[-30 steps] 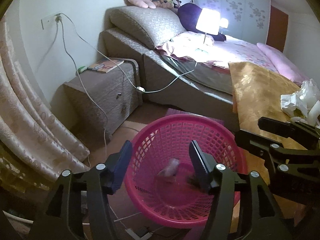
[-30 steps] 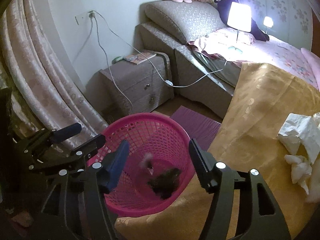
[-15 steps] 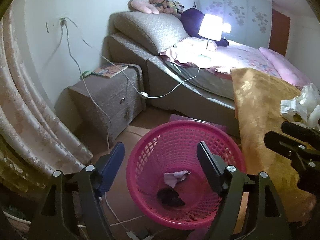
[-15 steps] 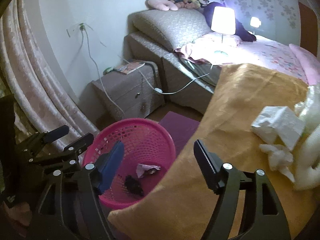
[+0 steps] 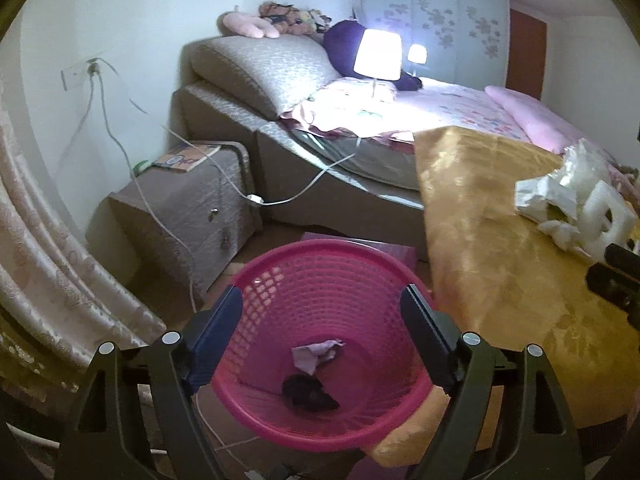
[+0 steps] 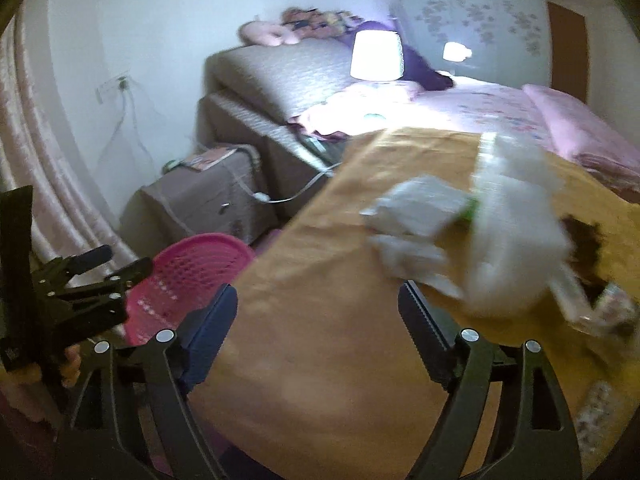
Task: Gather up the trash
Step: 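Move both tools back over the bedspread toward the remaining trash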
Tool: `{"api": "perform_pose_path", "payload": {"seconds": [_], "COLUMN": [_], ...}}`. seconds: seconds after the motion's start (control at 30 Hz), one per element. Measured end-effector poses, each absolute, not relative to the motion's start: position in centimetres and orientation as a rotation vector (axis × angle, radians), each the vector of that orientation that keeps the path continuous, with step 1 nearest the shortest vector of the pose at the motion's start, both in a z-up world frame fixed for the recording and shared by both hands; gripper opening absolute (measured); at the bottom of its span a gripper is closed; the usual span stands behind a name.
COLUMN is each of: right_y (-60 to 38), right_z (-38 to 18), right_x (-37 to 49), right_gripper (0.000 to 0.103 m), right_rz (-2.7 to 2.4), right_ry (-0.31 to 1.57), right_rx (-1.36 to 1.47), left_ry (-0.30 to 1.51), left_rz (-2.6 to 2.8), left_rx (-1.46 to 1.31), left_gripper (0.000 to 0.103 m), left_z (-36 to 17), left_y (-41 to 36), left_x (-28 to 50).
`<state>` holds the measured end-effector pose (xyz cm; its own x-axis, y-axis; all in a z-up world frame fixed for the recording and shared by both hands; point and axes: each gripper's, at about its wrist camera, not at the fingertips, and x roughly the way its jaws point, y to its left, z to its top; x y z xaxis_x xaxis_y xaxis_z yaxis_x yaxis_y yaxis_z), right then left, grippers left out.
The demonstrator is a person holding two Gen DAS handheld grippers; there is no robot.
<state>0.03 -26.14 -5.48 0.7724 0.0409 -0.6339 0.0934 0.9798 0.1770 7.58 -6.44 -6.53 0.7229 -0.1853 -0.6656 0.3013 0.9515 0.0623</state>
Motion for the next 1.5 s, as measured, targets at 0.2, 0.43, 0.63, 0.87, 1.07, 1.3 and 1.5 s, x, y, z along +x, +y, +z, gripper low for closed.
{"api": "perform_pose_path", "payload": {"seconds": [0.2,0.43,0.63,0.87,1.07,1.3,1.5], "right_y": [-30.3,-33.3,-35.3,-37.7,-39.7,-40.7,-41.3], "right_z": [-6.0,-6.4,-7.1,-7.6,-8.3,-9.2,-9.5], "right_x": [-3.6,-6.5,-8.3,-10.7,-11.9,-12.3,-12.4], "right_gripper": [0.08,0.08,0.081,0.081,0.081,0.081,0.081], "right_rz": [-0.154,-0.265,-0.329,-0.394,-0.443,-0.463,-0.469], "right_ry": [0.677,0.666,0.665,0.668,0.674,0.685,0.685], "right_rx": [0.226,0.233,0.26,0.285,0.32,0.342,0.356], "left_ry": [0.721,0.73,0.728,0.719,0.752,0.776,0.827], "left_rz": [-0.327,-0.39,-0.446,-0.538,-0.616,-0.677,-0.695], "left_rx": [0.189,0.214,0.228,0.239,0.251,0.256,0.255], "left_gripper": [0.078,0.078,0.078,0.078,0.078,0.077,0.065], "left_z": [-6.7,-6.6,-6.1,-5.6,-6.2,-6.8,-7.9], "left_y": [-8.5,-10.9,-13.4,-18.3,-22.6,-26.1,-28.0], "left_x": [6.8,6.2,5.9,5.9,6.2,7.0,8.4]}}
